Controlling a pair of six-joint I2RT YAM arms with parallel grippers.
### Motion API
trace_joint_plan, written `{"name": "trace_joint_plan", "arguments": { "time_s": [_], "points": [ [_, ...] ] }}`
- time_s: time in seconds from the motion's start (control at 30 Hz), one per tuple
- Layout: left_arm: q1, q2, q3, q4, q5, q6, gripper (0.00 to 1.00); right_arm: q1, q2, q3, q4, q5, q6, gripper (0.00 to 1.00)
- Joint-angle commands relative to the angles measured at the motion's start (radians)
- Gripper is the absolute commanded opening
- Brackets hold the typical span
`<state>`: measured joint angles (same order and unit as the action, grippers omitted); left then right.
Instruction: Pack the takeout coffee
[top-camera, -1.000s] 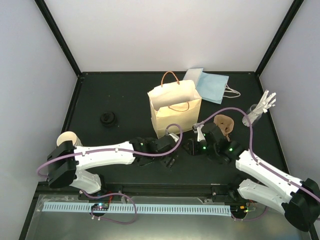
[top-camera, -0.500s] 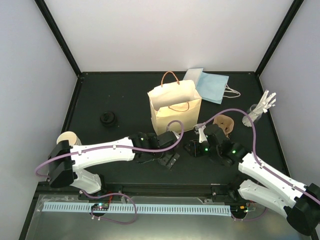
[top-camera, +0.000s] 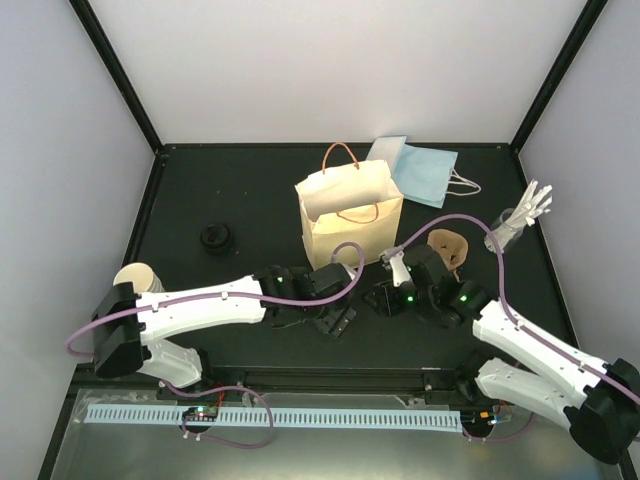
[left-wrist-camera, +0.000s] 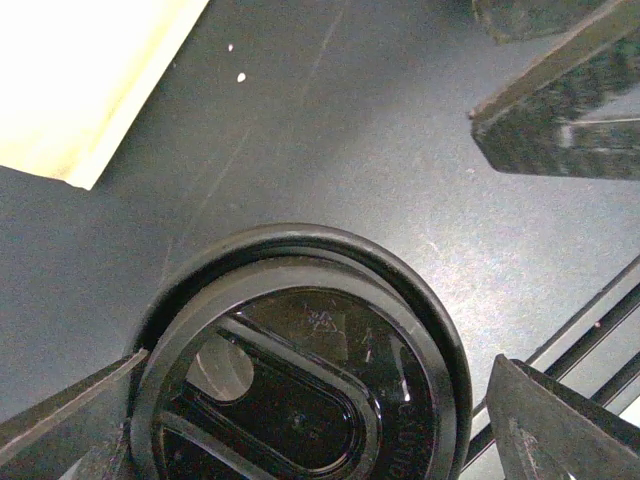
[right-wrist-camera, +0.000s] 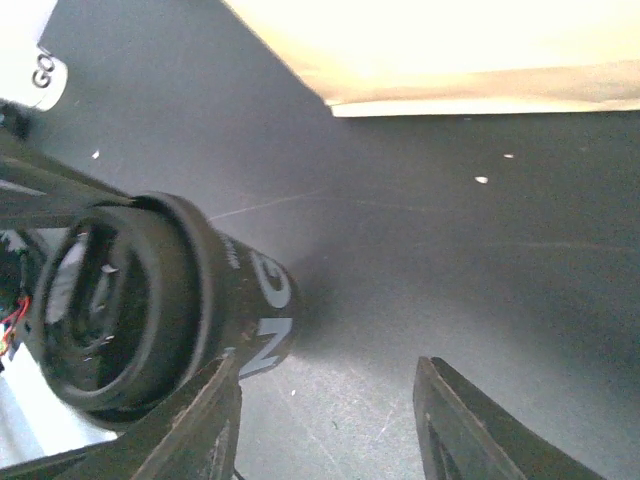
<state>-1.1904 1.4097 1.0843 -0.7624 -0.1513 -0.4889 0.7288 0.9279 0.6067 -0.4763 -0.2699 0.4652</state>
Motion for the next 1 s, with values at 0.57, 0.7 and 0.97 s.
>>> {"name": "trace_joint_plan", "arguments": {
  "time_s": [0.57, 0.7, 0.97],
  "points": [
    [-0.024, -0.036, -0.179, 0.180, -0.003, 0.041, 0.84, 0.006, 0.288, -0.045, 0.321, -0.463, 0.101, 0.70],
    [-0.028, -0.050, -0.188, 0.195, -0.010, 0.037, 0.83, 0.017, 0.335, -0.059, 0.319, -0.464, 0.102, 0.70],
    [-0.032, -0.078, -0.225, 0.250, -0.013, 0.031, 0.84, 0.019, 0.355, -0.124, 0.419, -0.475, 0.179, 0.54]
  ]
}}
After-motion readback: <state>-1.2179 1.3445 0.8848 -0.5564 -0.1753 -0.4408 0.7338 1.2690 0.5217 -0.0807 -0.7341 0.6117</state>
